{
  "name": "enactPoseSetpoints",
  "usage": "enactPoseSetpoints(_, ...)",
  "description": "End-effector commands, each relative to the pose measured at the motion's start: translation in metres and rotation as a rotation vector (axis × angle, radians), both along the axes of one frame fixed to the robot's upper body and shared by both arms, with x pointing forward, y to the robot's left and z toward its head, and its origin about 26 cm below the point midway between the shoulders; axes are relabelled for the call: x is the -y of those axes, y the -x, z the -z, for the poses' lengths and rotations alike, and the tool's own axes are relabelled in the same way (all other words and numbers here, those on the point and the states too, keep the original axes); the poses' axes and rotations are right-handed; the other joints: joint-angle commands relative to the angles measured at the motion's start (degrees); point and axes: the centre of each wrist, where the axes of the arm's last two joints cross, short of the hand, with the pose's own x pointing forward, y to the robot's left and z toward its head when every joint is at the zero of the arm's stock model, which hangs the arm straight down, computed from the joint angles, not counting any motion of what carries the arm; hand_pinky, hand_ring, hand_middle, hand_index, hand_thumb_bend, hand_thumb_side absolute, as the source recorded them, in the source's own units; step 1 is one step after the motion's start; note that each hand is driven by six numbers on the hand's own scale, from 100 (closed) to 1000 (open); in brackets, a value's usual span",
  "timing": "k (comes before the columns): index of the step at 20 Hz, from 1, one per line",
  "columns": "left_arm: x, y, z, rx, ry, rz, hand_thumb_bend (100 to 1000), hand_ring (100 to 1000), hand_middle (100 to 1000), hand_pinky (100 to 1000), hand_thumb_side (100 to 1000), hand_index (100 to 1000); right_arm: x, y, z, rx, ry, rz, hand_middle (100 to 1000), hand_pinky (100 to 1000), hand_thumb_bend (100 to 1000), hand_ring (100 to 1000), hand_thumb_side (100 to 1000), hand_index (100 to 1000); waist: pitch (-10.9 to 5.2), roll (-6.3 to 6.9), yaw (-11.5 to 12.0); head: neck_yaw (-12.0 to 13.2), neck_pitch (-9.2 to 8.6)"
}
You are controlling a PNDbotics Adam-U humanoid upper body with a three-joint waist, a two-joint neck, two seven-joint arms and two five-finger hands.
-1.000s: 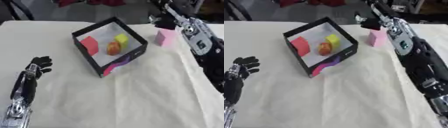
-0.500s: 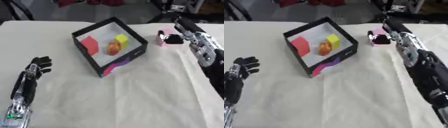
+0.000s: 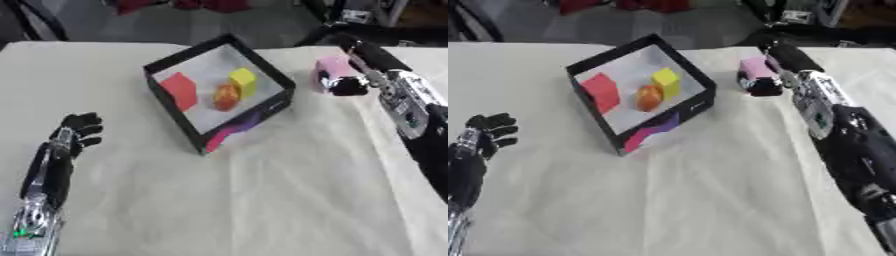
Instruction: Pick up objects on the table and place them in the box.
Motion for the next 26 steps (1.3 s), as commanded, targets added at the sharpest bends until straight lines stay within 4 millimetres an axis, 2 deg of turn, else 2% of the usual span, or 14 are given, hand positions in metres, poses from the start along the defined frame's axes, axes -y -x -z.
enactPoseSetpoints(1,-0.004,-0.002,-0.008,0.029,-0.019,-0.003,134,791,735,786,1000,818,0.005,-0.004,-0.011,0.038,0.008,0.020,1000,926,144,964,529,1000,-0.16,0.83,0.11,-0.18,-0.09)
enactPoseSetpoints(7,-0.003,-0.002,-0.008,0.029,-0.017,0.001,133,791,735,787,1000,818,0.010,-0.007,-0.003,0.050,-0.026,0.081,988,920,105,957,537,1000,-0.08,0.87,0.29,-0.46,-0.09)
enactPoseSetpoints(16,-0.001,-0.002,-0.009,0.033,-0.014,0.008,131,792,735,787,1000,818,0.016,-0.015,0.002,0.053,-0.050,0.151,981,919,100,955,552,1000,0.25,1.06,0.74,-1.33,-0.09)
enactPoseSetpoints(26,0.000,-0.003,-0.011,0.037,-0.012,0.011,131,792,735,787,1000,818,0.020,-0.018,0.014,0.008,-0.084,0.170,973,905,100,936,617,1000,0.49,1.09,1.04,-1.76,-0.09)
